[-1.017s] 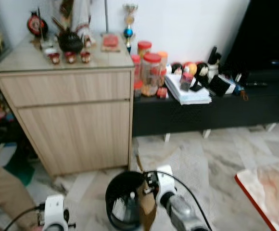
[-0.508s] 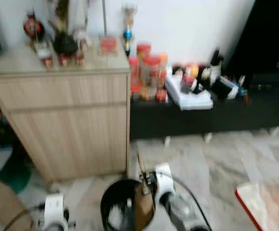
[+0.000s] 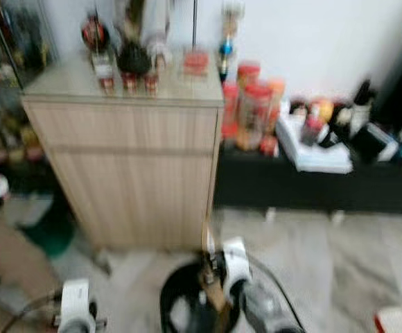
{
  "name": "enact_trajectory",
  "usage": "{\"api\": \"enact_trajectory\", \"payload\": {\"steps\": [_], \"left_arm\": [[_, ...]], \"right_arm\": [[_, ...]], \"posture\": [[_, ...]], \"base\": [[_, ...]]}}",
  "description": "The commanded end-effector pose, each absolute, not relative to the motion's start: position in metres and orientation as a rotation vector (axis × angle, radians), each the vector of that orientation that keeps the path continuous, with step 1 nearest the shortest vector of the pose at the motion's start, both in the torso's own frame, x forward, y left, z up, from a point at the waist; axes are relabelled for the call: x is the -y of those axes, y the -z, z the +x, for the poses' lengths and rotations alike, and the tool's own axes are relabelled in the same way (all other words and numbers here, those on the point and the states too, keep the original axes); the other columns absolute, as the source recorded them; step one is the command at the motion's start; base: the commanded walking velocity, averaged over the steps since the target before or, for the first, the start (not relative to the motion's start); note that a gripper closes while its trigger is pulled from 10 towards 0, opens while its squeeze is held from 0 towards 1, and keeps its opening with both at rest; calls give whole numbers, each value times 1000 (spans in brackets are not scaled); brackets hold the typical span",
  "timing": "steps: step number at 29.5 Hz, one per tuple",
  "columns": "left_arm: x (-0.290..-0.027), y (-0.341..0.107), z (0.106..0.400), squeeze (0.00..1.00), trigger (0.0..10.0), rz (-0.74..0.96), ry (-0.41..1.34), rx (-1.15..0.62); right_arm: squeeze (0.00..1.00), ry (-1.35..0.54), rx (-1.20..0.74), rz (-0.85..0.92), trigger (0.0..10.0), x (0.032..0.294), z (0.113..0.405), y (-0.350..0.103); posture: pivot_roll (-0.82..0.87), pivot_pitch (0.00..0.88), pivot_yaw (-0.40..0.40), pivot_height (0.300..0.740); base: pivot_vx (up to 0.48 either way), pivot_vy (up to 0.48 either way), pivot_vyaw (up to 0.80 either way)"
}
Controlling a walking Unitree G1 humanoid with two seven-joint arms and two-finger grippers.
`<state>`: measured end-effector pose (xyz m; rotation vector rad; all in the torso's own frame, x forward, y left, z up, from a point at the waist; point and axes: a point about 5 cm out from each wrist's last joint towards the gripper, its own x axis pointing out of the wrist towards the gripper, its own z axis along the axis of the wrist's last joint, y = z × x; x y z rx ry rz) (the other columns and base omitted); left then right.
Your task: Picking trash to rubbish bin
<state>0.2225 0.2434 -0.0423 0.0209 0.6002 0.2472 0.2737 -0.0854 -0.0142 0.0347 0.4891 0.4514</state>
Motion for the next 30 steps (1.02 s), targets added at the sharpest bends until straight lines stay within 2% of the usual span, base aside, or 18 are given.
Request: {"api": "enact_trajectory", "payload": {"steps": [1, 30], "left_arm": [[-235, 45, 222, 0, 10000, 5, -231, -612], [-226, 42, 231, 0, 10000, 13, -174, -600]], "right_arm": [[0, -428, -518, 36, 10000, 93, 268, 21], [0, -441, -538, 6, 10000, 91, 270, 20]], "posture": [[73, 25, -45, 740], [77, 27, -49, 740]], "base": [[0, 0, 0], [0, 0, 0]]}}
